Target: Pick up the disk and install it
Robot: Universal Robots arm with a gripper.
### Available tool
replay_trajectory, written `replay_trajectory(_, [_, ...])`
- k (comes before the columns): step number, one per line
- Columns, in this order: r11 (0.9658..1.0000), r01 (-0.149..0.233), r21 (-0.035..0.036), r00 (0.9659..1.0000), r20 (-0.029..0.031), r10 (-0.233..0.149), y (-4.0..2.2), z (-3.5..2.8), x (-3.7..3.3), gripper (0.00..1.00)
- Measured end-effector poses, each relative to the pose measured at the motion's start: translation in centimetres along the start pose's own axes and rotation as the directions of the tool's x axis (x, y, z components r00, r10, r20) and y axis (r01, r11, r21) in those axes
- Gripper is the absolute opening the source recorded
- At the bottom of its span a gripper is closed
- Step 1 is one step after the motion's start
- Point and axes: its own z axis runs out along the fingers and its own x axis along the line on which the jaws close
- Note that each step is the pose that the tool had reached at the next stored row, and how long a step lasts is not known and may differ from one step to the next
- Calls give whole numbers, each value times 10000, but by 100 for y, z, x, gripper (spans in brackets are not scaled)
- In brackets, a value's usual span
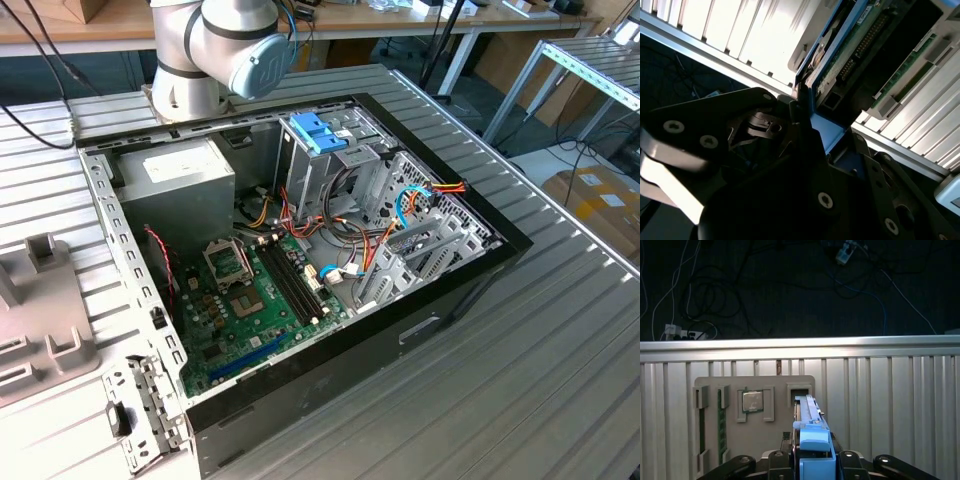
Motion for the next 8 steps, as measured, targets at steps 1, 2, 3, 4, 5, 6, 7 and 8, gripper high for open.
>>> replay_trajectory(1, [10000,0,0,10000,2,0,0,-12,0,37])
replay_trajectory(2, [10000,0,0,10000,3,0,0,-24,0,37])
replay_trajectory(3, [10000,0,0,10000,5,0,0,-40,0,37])
replay_trajectory(4, [10000,0,0,10000,6,0,0,-55,0,37])
replay_trajectory(5, [10000,0,-1,10000,7,0,0,-63,0,37])
replay_trajectory(6, [10000,1,-1,10000,7,-1,0,-71,0,37])
replay_trajectory(7, [10000,0,0,10000,8,0,1,-86,0,37])
replay_trajectory(8, [10000,0,0,10000,9,0,1,-101,0,37])
